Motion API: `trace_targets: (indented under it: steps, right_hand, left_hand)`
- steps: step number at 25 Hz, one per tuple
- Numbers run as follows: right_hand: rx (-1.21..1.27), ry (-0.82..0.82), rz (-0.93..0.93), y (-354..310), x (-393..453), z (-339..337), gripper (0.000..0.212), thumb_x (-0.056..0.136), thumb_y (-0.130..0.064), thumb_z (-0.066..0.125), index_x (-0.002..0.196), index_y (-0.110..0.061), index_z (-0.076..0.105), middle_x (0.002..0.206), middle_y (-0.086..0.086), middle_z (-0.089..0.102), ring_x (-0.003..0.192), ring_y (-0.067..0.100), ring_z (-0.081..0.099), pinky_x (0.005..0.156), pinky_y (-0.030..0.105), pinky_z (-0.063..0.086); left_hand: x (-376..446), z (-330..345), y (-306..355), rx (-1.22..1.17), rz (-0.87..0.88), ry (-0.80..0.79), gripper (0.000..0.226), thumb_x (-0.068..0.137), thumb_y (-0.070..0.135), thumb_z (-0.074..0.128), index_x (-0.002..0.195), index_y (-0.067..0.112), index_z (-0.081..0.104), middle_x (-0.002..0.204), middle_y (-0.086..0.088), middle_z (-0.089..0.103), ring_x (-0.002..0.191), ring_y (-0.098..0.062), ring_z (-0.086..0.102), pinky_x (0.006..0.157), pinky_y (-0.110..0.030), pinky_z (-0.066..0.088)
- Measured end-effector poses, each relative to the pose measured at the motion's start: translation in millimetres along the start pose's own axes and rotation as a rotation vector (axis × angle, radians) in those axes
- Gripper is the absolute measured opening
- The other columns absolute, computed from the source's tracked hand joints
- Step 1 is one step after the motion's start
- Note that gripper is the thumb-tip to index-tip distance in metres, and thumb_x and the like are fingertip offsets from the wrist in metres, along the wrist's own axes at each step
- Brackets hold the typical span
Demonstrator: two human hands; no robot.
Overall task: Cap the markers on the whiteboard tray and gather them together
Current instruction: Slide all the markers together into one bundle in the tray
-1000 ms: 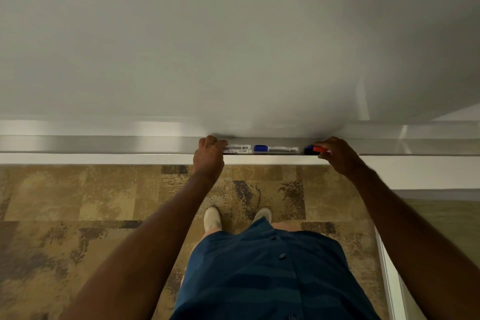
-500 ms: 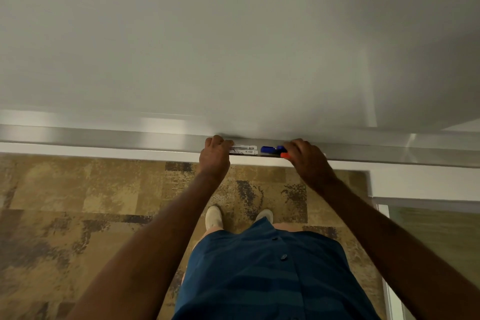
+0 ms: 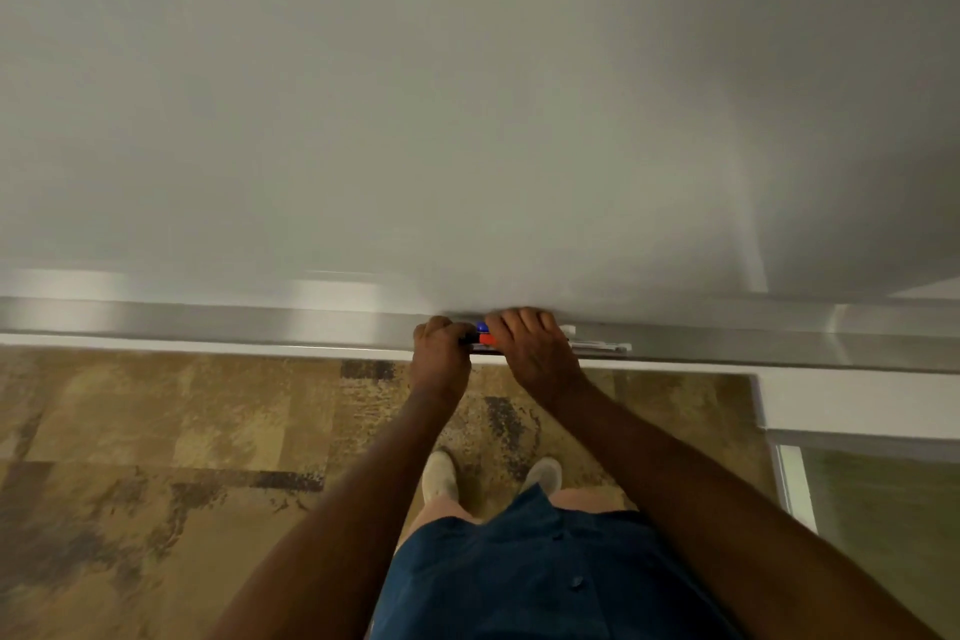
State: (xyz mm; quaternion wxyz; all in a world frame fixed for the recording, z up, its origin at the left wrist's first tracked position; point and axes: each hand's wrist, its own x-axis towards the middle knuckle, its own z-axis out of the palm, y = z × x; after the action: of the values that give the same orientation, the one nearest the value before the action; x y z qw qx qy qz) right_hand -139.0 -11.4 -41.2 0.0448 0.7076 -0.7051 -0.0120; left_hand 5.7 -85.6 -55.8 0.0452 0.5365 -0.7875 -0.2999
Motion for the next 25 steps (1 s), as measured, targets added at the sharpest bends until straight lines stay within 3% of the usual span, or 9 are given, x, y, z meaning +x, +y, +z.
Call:
trace_targets:
  steps: [6, 9, 13, 16, 25]
  right_hand:
    - [-0.039, 0.059, 0.020, -7.6, -0.4, 11.0, 0.033, 0.097, -0.017, 0.047, 0.125, -0.019, 0.066, 0.103, 0.002, 0.070, 0.086, 0.023, 0.066, 0.076, 0.034, 0.055]
    - [-0.015, 0.079, 0.023, -12.7, 0.1, 14.7, 0.041, 0.094, -0.014, 0.048, 0.131, -0.019, 0.064, 0.110, 0.002, 0.070, 0.091, 0.023, 0.067, 0.080, 0.036, 0.056]
    - [0.054, 0.067, 0.033, -10.3, 1.1, 15.1, 0.038, 0.099, -0.020, 0.046, 0.133, -0.017, 0.064, 0.114, 0.003, 0.071, 0.094, 0.024, 0.068, 0.083, 0.037, 0.057]
    - [0.119, 0.022, 0.089, 7.7, -12.9, 18.6, 0.037, 0.103, -0.019, 0.046, 0.138, -0.013, 0.059, 0.122, 0.007, 0.068, 0.106, 0.028, 0.066, 0.094, 0.042, 0.053]
    - [0.291, -0.128, 0.308, 59.6, -56.6, 21.5, 0.044, 0.100, -0.009, 0.054, 0.144, -0.006, 0.052, 0.142, 0.015, 0.058, 0.134, 0.033, 0.052, 0.116, 0.046, 0.040]
  left_hand:
    - [9.1, 2.0, -6.7, -0.068, -0.030, -0.001, 0.027, 0.089, 0.008, 0.069, 0.115, 0.013, 0.070, 0.114, -0.006, 0.071, 0.106, -0.025, 0.061, 0.095, -0.039, 0.050]
    - [9.7, 0.9, -7.2, -0.104, -0.008, 0.008, 0.030, 0.088, 0.010, 0.071, 0.117, 0.015, 0.069, 0.115, -0.003, 0.072, 0.105, -0.024, 0.062, 0.094, -0.040, 0.051]
    - [9.6, 0.8, -8.8, -0.088, 0.000, 0.001, 0.035, 0.089, 0.012, 0.070, 0.123, 0.016, 0.065, 0.121, -0.002, 0.069, 0.111, -0.023, 0.060, 0.098, -0.032, 0.046]
    - [7.2, 1.3, -8.1, -0.087, -0.019, -0.010, 0.037, 0.090, 0.010, 0.068, 0.126, 0.018, 0.064, 0.126, -0.002, 0.066, 0.118, -0.022, 0.054, 0.098, -0.028, 0.039]
    - [3.5, 1.7, -2.2, -0.149, -0.050, 0.014, 0.036, 0.091, 0.008, 0.065, 0.126, 0.017, 0.065, 0.128, -0.008, 0.064, 0.117, -0.028, 0.050, 0.098, -0.038, 0.045]
